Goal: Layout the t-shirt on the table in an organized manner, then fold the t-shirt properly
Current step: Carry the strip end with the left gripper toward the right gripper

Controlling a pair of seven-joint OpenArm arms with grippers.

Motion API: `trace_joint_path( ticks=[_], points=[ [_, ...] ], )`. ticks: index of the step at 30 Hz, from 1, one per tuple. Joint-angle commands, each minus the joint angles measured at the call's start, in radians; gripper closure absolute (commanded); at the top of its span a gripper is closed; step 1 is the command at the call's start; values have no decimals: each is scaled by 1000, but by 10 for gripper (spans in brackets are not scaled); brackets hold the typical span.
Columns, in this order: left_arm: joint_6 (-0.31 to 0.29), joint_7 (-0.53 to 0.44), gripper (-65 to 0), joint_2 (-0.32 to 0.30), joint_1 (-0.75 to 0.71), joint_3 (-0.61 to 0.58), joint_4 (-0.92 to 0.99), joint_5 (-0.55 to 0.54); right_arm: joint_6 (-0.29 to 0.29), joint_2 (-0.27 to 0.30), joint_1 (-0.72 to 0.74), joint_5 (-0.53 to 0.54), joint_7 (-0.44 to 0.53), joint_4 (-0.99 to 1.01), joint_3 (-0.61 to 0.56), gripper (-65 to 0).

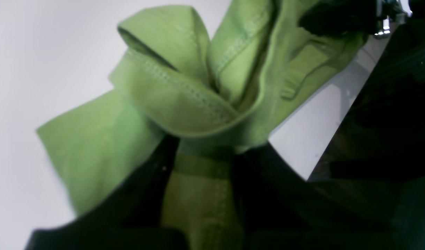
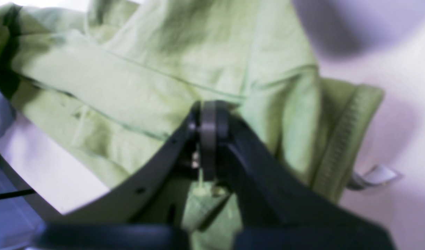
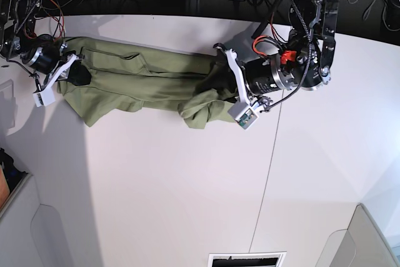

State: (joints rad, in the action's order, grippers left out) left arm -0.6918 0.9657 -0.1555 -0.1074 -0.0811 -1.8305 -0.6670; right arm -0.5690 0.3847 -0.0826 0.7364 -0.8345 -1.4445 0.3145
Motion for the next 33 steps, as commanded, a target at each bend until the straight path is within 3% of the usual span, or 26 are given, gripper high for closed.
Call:
trace_joint_path(
  ticks=[1, 3, 7, 9, 21, 27, 33],
  points=[
    [-6, -43, 0, 8, 13, -6, 8, 18, 0, 14, 7, -16, -15, -10, 4, 0],
    [-6, -98, -1, 21, 18, -20, 56, 76, 0, 14, 7, -20, -15, -10, 4, 0],
    [-6, -110, -297, 48, 50, -24, 158, 92, 0, 14, 7, -18, -14, -10, 4, 0],
    [-1, -110, -357, 61, 64, -24, 188, 92, 0, 14, 7, -19, -14, -10, 4, 0],
    [-6, -104, -356, 161, 71, -31, 188, -92, 0, 14, 7, -19, -14, -10, 4, 0],
    [-6, -101, -356, 205, 71, -31, 188, -82, 0, 14, 7, -19, -14, -10, 4, 0],
    [-6, -109, -370, 179, 71, -47, 188, 67, 0, 13, 7, -18, -14, -10, 4, 0]
  ],
)
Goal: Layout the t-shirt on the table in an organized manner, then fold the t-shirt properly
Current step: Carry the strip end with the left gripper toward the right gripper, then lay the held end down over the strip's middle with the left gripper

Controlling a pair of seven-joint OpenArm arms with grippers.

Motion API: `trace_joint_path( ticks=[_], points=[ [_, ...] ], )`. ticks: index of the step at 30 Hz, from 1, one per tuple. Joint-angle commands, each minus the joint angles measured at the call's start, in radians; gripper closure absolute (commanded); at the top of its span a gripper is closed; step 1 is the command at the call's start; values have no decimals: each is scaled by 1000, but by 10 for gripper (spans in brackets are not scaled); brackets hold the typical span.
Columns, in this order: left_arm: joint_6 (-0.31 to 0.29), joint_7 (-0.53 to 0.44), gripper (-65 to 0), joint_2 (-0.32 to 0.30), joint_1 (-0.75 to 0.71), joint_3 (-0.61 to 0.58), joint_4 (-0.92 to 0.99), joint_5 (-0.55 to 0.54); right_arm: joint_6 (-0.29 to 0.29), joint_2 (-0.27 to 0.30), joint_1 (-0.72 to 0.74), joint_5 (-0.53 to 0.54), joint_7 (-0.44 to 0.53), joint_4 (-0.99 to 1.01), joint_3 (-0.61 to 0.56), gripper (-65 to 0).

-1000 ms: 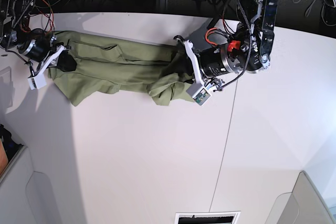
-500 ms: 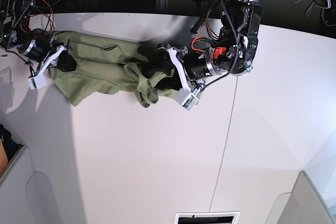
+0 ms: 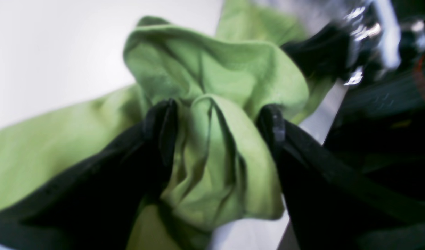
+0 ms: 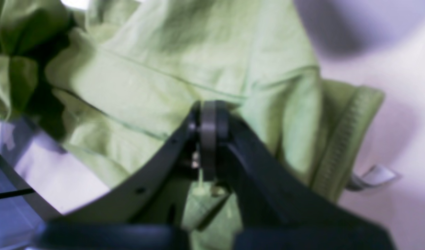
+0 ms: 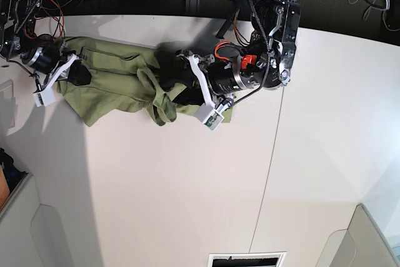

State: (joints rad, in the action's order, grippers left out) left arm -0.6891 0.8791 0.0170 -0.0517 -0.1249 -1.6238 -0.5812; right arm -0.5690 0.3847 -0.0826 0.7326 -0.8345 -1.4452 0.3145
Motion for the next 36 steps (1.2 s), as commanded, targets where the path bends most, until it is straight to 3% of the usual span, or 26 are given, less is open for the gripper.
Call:
trace_joint_path(
  ticks=[1, 4, 14, 22, 36],
  points=[
    [-9, -24, -390, -4, 16, -16, -19, -11, 0, 13, 7, -14, -11, -9, 4, 0],
    [-9, -35, -421, -21, 16, -71, -19, 28, 0, 13, 7, -13, -10, -9, 4, 0],
    [-9, -46, -421, -20, 48, -276, -20, 281, 0, 13, 7, -14, -10, -9, 4, 0],
    [51, -46, -421, -19, 145, -436, -20, 438, 0, 14, 7, -14, -10, -9, 4, 0],
    [77, -5, -421, -31, 265, -737, -20, 495, 0, 14, 7, -7, -11, -9, 4, 0]
  ],
)
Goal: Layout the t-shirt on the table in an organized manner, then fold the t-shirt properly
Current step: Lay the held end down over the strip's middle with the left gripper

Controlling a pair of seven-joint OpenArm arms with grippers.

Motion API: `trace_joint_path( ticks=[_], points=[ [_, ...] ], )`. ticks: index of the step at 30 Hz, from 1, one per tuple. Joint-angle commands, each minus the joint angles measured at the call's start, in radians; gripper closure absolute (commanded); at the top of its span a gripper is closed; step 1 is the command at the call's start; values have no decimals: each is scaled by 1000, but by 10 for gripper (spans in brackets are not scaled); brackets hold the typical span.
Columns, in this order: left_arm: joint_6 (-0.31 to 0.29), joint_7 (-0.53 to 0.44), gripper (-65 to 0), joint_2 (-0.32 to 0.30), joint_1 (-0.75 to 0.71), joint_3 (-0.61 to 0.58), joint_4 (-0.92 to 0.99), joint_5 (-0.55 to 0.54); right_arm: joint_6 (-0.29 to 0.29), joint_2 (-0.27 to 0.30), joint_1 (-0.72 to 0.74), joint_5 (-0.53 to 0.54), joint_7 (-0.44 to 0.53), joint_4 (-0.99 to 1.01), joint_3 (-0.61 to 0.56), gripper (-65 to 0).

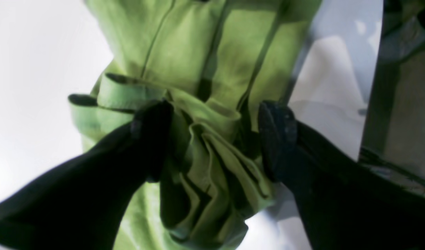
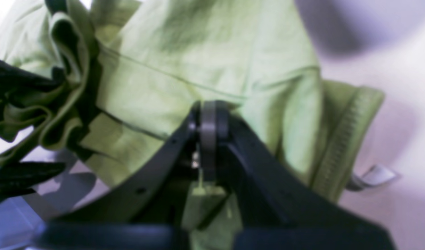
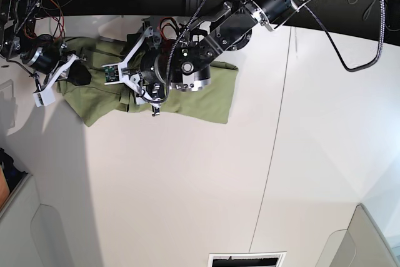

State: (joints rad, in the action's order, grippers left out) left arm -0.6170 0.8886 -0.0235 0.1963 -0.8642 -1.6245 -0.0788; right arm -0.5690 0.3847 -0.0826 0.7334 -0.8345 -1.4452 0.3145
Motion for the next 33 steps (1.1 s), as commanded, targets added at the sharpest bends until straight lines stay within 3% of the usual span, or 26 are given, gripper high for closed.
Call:
trace_joint_path(
  ticks=[1, 9, 11, 14, 19, 20, 23, 24, 28, 33],
  points=[
    [12, -15, -421, 10, 17, -7, -20, -8, 0, 14, 7, -8, -11, -9, 4, 0],
    [121, -49, -420, 9, 17, 9, -124, -27, 0, 14, 7, -8, -10, -9, 4, 0],
    [116, -55, -420, 9, 16, 36, -162, -113, 0, 13, 7, -8, -10, -9, 4, 0],
    [55, -55, -420, 10, 16, 81, -171, -232, 0, 14, 7, -10, -11, -9, 4, 0],
    [45, -55, -412, 0, 16, 216, -170, -241, 0, 14, 7, -22, -11, -9, 4, 0],
    [45, -55, -380, -7, 13, 256, -169, -244, 0, 14, 7, -18, -11, -9, 4, 0],
    [43, -55, -146, -36, -10, 367, -165, -268, 0, 14, 7, -11, -10, -9, 4, 0],
    [35, -56, -99, -47, -23, 394, -165, -271, 0, 14, 7, -10, -10, -9, 4, 0],
    [-51, -61, -69, -77, -98, 458, -163, -285, 0, 14, 7, -11, -7, -9, 4, 0],
    [-61, -72, -69, -80, -190, 479, -139, -225, 0, 14, 7, -23, -6, -9, 4, 0]
  ],
)
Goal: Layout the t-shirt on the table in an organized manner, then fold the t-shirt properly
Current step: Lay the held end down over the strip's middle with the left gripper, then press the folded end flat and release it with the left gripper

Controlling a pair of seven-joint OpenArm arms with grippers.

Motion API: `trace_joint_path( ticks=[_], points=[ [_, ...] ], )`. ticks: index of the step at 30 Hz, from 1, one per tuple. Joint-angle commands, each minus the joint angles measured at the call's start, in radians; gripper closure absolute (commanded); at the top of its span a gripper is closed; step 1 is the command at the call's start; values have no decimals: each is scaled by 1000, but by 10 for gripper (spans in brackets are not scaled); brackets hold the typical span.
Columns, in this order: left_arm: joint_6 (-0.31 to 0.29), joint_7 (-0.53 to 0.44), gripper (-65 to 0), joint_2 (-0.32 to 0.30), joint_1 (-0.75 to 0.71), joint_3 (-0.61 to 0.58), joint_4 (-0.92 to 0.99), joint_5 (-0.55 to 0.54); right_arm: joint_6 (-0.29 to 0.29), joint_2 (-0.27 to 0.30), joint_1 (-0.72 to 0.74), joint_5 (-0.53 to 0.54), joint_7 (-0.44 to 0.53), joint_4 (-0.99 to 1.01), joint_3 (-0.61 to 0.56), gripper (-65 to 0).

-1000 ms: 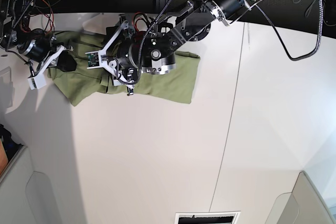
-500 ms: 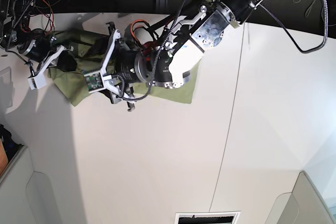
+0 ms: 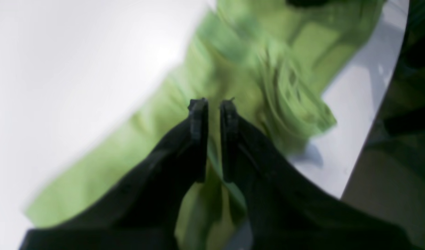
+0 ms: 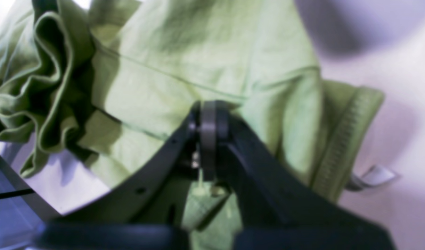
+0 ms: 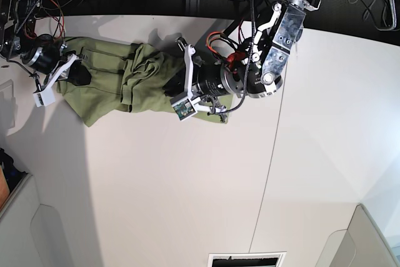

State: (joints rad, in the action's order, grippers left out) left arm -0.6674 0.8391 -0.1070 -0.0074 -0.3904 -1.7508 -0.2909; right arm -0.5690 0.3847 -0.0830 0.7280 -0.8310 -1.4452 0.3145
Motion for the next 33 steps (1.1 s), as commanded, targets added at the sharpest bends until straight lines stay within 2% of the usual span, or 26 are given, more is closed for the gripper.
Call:
trace_joint_path(
  ticks=[1, 4, 11, 15, 23, 24, 26, 28, 33],
  points=[
    [-11, -40, -69, 2, 0, 18, -6, 6, 0, 14, 8, -18, -10, -9, 4, 0],
    [-10, -103, -69, -25, -19, 74, 17, 26, 0, 14, 8, -17, -10, -9, 4, 0],
    [-11, -115, -69, -80, -8, 212, 50, 3, 0, 14, 8, -17, -10, -9, 4, 0],
    [-11, -114, -69, -90, -10, 220, 50, -33, 0, 14, 8, 3, -7, -10, 4, 0],
    [-11, -113, -69, -90, -10, 220, 50, -35, -4, 14, 8, 61, -14, -78, 33, 0],
    [-11, -113, -69, -90, -10, 220, 50, -35, -4, 14, 8, 66, -20, -99, 37, -18],
    [-11, -113, -69, -91, -10, 220, 50, -35, -4, 14, 8, 66, -35, -148, 44, -137],
    [-11, -113, -69, -91, -10, 220, 50, -35, -4, 15, 8, 69, -45, -201, 53, -213],
    [-11, -94, -69, -97, -12, 220, 50, -39, 0, 20, 8, 56, -45, -275, 134, -241]
  ],
)
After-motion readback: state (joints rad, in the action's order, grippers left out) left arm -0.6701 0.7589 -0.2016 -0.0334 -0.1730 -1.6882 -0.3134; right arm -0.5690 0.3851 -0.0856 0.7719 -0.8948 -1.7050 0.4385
